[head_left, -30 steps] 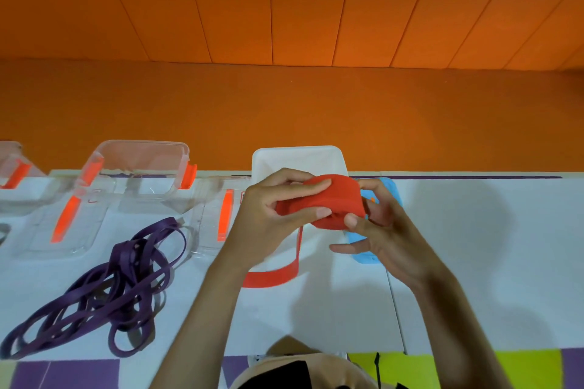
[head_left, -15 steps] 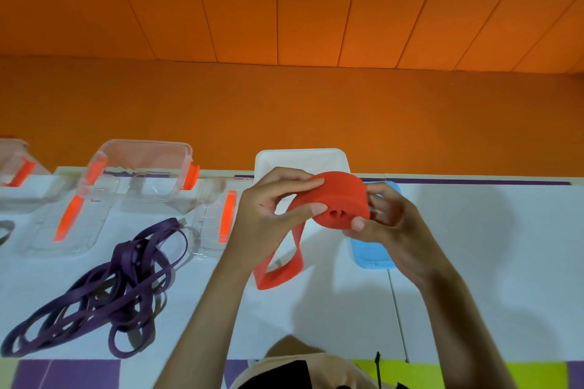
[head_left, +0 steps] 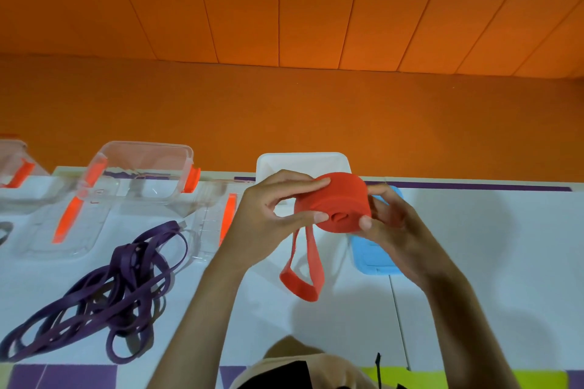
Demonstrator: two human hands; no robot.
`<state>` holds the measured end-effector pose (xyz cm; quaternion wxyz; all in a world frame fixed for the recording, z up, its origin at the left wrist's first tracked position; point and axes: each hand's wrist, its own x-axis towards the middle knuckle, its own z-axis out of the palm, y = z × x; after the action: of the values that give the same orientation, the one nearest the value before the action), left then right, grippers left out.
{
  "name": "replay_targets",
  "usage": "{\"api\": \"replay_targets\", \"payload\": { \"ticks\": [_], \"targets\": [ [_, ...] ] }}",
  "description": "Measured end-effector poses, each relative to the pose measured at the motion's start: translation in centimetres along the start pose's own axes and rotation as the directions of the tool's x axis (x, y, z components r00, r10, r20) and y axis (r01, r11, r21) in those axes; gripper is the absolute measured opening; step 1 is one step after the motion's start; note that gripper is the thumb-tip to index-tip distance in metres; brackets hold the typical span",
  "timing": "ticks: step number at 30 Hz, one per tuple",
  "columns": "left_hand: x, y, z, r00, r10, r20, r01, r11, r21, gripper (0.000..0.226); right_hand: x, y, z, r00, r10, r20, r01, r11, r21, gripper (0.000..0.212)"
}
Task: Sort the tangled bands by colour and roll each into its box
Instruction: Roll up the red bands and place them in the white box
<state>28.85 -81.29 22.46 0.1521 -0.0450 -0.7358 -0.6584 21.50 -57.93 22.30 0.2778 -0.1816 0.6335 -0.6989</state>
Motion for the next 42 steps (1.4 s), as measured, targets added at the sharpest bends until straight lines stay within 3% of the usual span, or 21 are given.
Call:
{"api": "replay_targets", "payload": {
  "ticks": [2,3,6,9,16,19,24,26,28,30,34,38,42],
  "targets": [
    [-0.2,0.0,0.1,0.999,-0.019,-0.038,0.019,1.000,0.023,0.052,0.2,-0.5,-0.3,0.999,0.014,-0.031,-0.019,0.984,-0.176,0.043],
    [-0.3,0.0,0.4,0.997,-0.027,-0.066,0.030,0.999,0.032,0.052,0.3,-0.6,-0.4,0.998,0.019,-0.061,-0.030,0.983,-0.183,0.045],
    [-0.5,0.1,1.4,0.992,-0.019,-0.127,0.015,0.999,-0.030,0.041,0.3,0.0,0.2,0.992,-0.010,-0.126,0.006,1.000,-0.027,0.042],
    [-0.3,0.5,0.6,0.997,0.007,-0.071,-0.009,1.000,-0.029,0.039,0.0,0.6,1.0,0.987,-0.027,-0.158,0.041,0.995,0.087,0.047],
    [-0.7,0.7,-1.1,1.000,-0.025,0.004,0.025,0.994,0.102,0.037,0.5,0.5,2.1,0.992,0.123,0.006,-0.123,0.991,0.047,0.058],
    [-0.8,0.7,-1.1,0.997,-0.052,-0.051,0.051,0.998,-0.033,0.029,0.2,0.3,3.1,0.996,0.083,-0.023,-0.079,0.985,0.153,0.060],
    [-1.1,0.8,-3.1,0.999,-0.050,0.013,0.052,0.987,-0.151,0.047,0.3,1.1,5.3,0.993,0.118,0.025,-0.121,0.947,0.297,0.082],
    [-1.4,0.6,-3.8,0.997,-0.073,0.009,0.074,0.985,-0.159,0.047,0.4,1.5,5.6,0.988,0.149,0.043,-0.155,0.949,0.274,0.072],
    [-2.0,0.5,-4.6,0.995,-0.096,0.011,0.096,0.986,-0.134,0.046,0.5,1.6,5.6,0.992,0.124,-0.002,-0.123,0.989,0.077,0.053],
    [-2.5,0.3,-5.1,0.993,-0.118,0.022,0.119,0.988,-0.097,0.046,0.4,1.3,5.3,0.997,0.070,-0.027,-0.071,0.996,-0.048,0.055],
    [-3.2,-0.1,-5.4,0.996,-0.085,0.019,0.086,0.995,-0.054,0.043,0.3,0.6,6.1,0.997,-0.001,-0.079,-0.009,0.993,-0.122,0.054],
    [-4.2,-0.5,-5.5,0.999,-0.009,-0.054,0.005,0.998,-0.067,0.042,0.3,1.3,7.5,0.986,-0.042,-0.159,0.042,0.999,-0.007,0.044],
    [-5.4,-0.5,-7.2,0.998,-0.066,-0.023,0.065,0.997,-0.030,0.042,-0.4,3.2,10.1,0.990,0.003,-0.141,0.012,0.994,0.109,0.032]
  ]
}}
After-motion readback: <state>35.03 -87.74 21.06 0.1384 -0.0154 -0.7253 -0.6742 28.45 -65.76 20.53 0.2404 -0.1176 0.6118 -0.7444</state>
